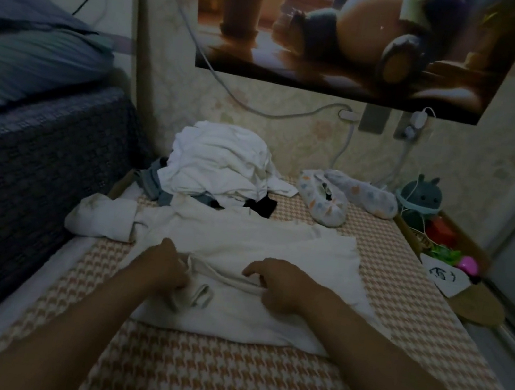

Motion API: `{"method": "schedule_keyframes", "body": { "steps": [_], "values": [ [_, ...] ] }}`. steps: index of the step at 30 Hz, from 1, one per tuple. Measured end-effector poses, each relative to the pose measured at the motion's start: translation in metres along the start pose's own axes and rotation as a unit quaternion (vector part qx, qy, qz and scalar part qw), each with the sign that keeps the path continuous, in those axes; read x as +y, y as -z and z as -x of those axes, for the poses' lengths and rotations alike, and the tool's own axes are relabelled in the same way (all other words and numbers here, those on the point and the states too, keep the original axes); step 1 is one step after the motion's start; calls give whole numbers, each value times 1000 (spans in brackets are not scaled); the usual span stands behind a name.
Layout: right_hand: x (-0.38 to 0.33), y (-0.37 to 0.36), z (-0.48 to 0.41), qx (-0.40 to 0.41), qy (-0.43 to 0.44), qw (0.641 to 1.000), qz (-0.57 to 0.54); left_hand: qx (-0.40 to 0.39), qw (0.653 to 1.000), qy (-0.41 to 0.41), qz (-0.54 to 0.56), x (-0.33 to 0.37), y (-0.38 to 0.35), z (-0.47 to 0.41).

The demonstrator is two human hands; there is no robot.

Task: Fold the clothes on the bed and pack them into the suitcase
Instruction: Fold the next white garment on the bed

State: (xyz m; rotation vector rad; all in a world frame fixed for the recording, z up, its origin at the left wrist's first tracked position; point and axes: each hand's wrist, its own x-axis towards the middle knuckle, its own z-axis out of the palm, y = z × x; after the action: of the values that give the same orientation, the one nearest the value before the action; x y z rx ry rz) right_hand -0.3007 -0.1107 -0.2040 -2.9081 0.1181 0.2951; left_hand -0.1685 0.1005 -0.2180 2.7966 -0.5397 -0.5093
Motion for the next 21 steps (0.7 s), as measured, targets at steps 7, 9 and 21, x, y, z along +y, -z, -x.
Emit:
{"method": "schedule_keyframes", "body": {
  "steps": [7, 9, 21],
  "values": [
    [10, 3, -12, 145, 42, 989, 1, 388, 879, -230, -154, -8, 44, 10],
    [9, 6, -7, 25, 26, 999, -23, 200, 930, -191, -241, -9, 46, 12],
    [82, -11, -50, 188, -72, 972, 124, 113, 968, -164, -151, 13, -5, -41]
  ]
}}
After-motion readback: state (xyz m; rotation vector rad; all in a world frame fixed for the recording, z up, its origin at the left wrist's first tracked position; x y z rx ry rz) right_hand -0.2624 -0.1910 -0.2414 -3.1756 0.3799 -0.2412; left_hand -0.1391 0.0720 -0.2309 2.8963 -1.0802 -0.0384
